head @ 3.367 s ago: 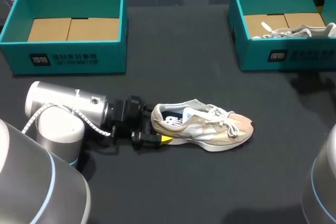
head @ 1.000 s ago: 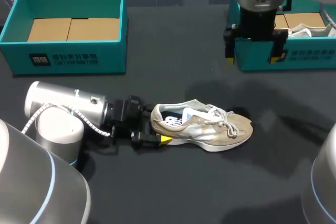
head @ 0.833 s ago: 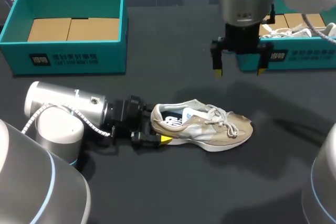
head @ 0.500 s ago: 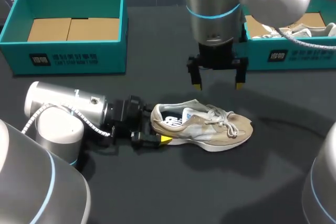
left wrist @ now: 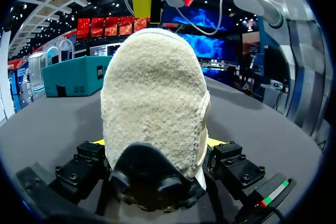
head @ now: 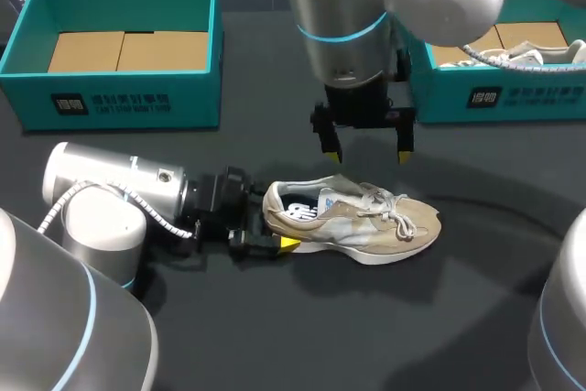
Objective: Take the shoe out of the shoebox, open the shoe tongue, remove and reinsert the insole, then place the shoe into the shoebox
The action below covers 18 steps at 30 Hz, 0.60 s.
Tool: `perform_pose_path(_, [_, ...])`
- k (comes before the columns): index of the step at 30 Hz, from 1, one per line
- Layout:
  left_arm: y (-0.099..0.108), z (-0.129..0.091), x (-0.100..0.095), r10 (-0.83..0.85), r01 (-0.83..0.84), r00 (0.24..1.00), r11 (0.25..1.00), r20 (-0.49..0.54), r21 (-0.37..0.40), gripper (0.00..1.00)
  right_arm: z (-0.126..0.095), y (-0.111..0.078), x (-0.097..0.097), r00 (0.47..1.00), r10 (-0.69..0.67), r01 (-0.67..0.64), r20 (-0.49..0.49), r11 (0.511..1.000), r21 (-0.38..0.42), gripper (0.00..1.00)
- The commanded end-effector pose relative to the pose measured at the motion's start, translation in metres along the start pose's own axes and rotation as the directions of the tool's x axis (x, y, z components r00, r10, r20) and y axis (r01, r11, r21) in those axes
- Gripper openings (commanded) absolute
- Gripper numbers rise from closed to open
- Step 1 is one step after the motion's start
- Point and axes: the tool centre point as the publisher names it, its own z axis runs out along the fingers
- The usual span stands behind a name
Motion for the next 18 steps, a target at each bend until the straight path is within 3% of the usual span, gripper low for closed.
perform_pose_path(1, [0.000,-0.001,0.001,0.000,0.000,1.000,1.000,0.000,-0.002,0.00,0.015,-0.006,0.028,0.999,0.005,-0.005,0.033,1.000,0.004,1.00])
perform_pose_path(18, [0.000,-0.001,0.001,0.000,0.000,1.000,1.000,0.000,-0.002,0.00,0.038,-0.029,0.059,0.992,0.047,-0.050,0.113,0.999,0.022,1.00])
